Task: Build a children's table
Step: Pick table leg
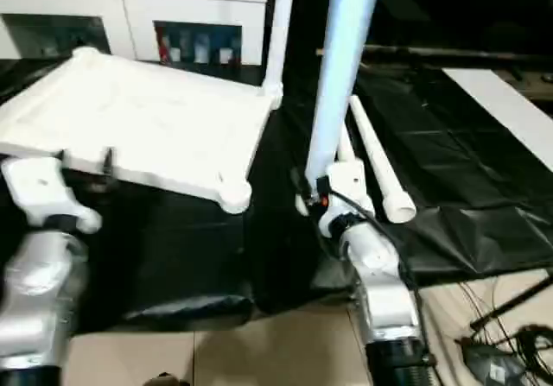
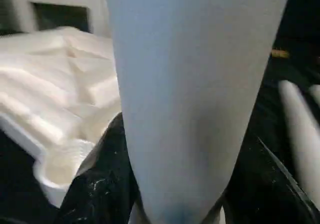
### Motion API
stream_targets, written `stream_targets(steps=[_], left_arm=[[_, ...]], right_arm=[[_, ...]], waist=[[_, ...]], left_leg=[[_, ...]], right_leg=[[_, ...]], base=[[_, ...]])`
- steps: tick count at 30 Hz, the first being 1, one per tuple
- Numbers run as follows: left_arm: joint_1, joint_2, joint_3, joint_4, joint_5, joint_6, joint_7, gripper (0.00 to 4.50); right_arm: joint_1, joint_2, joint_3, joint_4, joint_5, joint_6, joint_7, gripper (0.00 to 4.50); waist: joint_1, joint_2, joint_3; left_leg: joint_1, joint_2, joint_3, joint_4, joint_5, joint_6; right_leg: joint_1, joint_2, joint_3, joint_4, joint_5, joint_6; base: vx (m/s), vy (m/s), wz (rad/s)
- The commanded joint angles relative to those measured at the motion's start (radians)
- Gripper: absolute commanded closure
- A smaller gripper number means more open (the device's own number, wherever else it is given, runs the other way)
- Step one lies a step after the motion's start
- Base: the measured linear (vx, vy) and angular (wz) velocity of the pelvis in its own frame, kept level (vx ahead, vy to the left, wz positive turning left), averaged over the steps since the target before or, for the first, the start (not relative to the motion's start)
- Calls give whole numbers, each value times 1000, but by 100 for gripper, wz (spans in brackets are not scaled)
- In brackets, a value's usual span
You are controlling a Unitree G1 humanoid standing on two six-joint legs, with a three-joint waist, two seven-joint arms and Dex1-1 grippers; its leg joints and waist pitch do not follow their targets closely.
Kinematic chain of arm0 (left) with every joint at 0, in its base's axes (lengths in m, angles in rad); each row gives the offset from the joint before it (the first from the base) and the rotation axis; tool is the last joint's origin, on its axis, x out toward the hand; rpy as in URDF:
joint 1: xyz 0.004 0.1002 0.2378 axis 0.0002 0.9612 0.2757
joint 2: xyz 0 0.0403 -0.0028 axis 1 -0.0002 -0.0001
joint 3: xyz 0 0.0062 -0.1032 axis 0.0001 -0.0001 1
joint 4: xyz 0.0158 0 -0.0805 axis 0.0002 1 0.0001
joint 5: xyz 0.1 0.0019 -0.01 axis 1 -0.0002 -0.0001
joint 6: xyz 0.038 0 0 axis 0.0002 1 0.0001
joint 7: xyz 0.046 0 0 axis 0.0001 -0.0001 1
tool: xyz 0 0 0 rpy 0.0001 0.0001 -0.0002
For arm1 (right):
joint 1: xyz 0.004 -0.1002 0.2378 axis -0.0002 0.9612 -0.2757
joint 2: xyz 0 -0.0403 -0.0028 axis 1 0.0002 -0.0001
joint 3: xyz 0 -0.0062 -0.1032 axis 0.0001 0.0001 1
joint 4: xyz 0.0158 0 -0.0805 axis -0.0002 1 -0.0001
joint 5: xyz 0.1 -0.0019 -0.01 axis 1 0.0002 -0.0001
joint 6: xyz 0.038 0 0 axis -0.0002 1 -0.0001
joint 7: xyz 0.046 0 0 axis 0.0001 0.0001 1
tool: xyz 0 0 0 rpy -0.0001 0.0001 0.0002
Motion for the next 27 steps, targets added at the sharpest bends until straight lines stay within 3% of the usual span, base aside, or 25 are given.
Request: stream_targets(steps=[1, 2, 3, 4, 5, 6, 7, 8, 9, 10, 12, 13, 14, 16, 17, 18, 19, 20, 21, 22, 23, 24, 25, 26, 27], left_arm=[[-26, 9, -24, 26, 18, -3, 7, 89], [-28, 6, -32, 31, 34, -10, 2, 89], [-27, -2, -36, 35, 46, -18, -10, 89], [-27, -2, -36, 35, 46, -18, -10, 89], [-25, -9, -37, 37, 55, -24, -19, 89], [-23, -11, -47, 44, 59, -34, -35, 89], [-22, -10, -60, 51, 66, -39, -44, 89], [-24, -7, -77, 60, 69, -46, -48, 89], [-26, -5, -89, 66, 70, -49, -50, 89], [-26, -6, -92, 68, 71, -48, -49, 89], [-33, -8, -107, 82, 69, -48, -51, 89], [-35, -9, -111, 87, 67, -48, -54, 89], [-36, -9, -112, 89, 67, -48, -57, 89], [-38, -10, -112, 91, 67, -48, -60, 89], [-38, -10, -111, 92, 68, -49, -61, 89], [-40, -12, -110, 95, 69, -50, -66, 89], [-41, -13, -109, 101, 72, -55, -71, 89], [-41, -13, -108, 105, 74, -59, -74, 89], [-41, -13, -109, 105, 73, -59, -75, 89], [-43, -11, -110, 111, 75, -64, -74, 89], [-43, -10, -112, 112, 75, -66, -72, 89], [-42, -9, -114, 112, 75, -66, -68, 89], [-41, -9, -115, 111, 75, -65, -65, 89], [-35, -9, -112, 103, 76, -66, -55, 89], [-30, -9, -110, 97, 79, -50, -47, 89]], right_arm=[[-30, 1, 15, 1, 5, -13, 9, 262], [-27, -1, 23, -8, -10, -16, -3, 262], [-23, 3, 14, -14, -2, -18, -15, 262], [-23, 3, 14, -14, -2, -18, -15, 262], [-20, 7, 7, -18, 5, -18, -23, 262], [-20, 17, -13, -23, 40, 0, -19, 262], [-21, 17, -22, -25, 51, 16, -19, 262], [-25, 10, -25, -18, 30, 13, -36, 262], [-29, 6, -29, -11, 16, 4, -47, 262], [-29, 5, -30, -9, 15, -3, -48, 262], [-31, 1, -34, -2, 14, -17, -47, 262], [-30, -1, -34, -3, 15, -16, -45, 262], [-29, -2, -33, -3, 15, -15, -46, 262], [-23, -1, -34, -9, 21, -14, -43, 262], [-22, -1, -34, -10, 23, -14, -43, 262], [-15, 2, -34, -15, 32, -14, -39, 262], [-8, 6, -37, -23, 45, -13, -39, 262], [-3, 8, -39, -28, 53, -11, -39, 262], [-3, 8, -39, -28, 53, -11, -39, 262], [-6, 7, -36, -30, 61, -6, -26, 262], [-7, 7, -34, -29, 63, -6, -22, 262], [-9, 0, -21, -28, 58, -9, -8, 262], [-10, -4, -13, -29, 53, -11, -1, 262], [-13, -6, -5, -30, 49, -8, 12, 262], [-15, -5, -5, -30, 53, -3, 18, 262]], waist=[[-2, 30, -35], [17, 42, -40], [22, 35, -45], [-13, -8, -16], [-8, -8, -11], [6, -3, -1], [10, 25, -15], [4, 31, -20], [-5, 41, -40], [-17, 39, -47], [-26, 31, -54], [-19, 24, -64], [-14, 28, -61], [-19, 20, -95], [-21, 21, -102], [-39, 29, -115], [-82, 38, -132], [-122, 31, -147], [-120, 28, -140], [-127, -3, -132], [-113, -17, -116], [-46, -114, -109], [-18, -81, -104], [-21, -85, -114], [-40, -88, -104]], left_leg=[[-10, -1, 12, -92, -714, -13], [-46, -7, 37, -143, -746, -9], [-48, -10, 46, -143, -726, -2], [200, 26, 57, 7, -777, -74], [234, 3, 61, 72, -703, -76], [177, 24, 65, 27, -600, -43], [154, 41, 58, -37, -665, -60], [157, 54, 44, -68, -753, -74], [158, 70, 17, -109, -811, -84], [163, 73, 3, -126, -781, -62], [130, 47, 21, -117, -656, -26], [86, 21, 48, -100, -481, 9], [74, 14, 57, -94, -431, 20], [60, -5, 61, -73, -182, 80], [72, -10, 58, -71, -134, 101], [119, -9, 30, -68, -16, 176], [257, 40, -51, -52, 172, 361], [314, 86, -114, -46, 311, 491], [333, 137, -181, -47, 539, 658], [323, 129, -97, -30, 506, 469], [280, 75, -40, -38, 367, 369], [64, -100, 41, 4, -34, 272], [26, -128, 18, 147, -229, 218], [4, -113, 1, 174, -187, 163], [-42, -96, -8, 177, -45, 88]], right_leg=[[82, -69, 2, -91, -873, -64], [129, -24, 14, -1, -766, -84], [135, -19, 31, 25, -718, -89], [-75, -52, 33, -147, -875, -116], [-88, -72, 26, -189, -934, -123], [-10, -87, 59, -170, -900, -123], [39, -43, 41, -128, -811, -87], [42, -20, 42, -96, -725, -78], [58, -4, 59, -46, -531, -88], [54, -5, 72, -31, -414, -101], [82, -22, 98, -58, -372, -117], [125, -34, 120, -80, -344, -122], [133, -38, 124, -92, -387, -119], [166, -17, 119, -90, -249, -102], [160, -4, 115, -79, -175, -93], [132, 32, 99, -41, -12, -65], [2, 48, 77, 45, 19, -11], [-77, 36, 76, 96, -78, 47], [-153, -13, 109, 150, -235, 117], [-197, -53, 146, 147, -130, 56], [-168, -53, 151, 107, -9, -14], [61, -33, 229, 21, 16, 61], [104, -154, 340, -48, -81, -47], [126, -149, 337, -19, -1, -128], [133, -130, 275, 17, 331, -165]], base=[[17, -13, 63], [17, -13, 63], [89, -61, 77], [117, -98, 55], [117, -98, 55], [102, -23, 7], [120, 57, -11], [120, 57, -11], [116, 77, -15], [107, 62, -22], [114, 53, -22], [152, 32, -11], [152, 32, -11], [189, 22, -5], [205, 24, -2], [275, -3, 10], [298, -85, -8], [298, -85, -8], [198, -170, -44], [24, -182, -74], [24, -182, -74], [30, -124, -46], [167, -52, 0], [167, -52, 0], [185, -41, -10]])
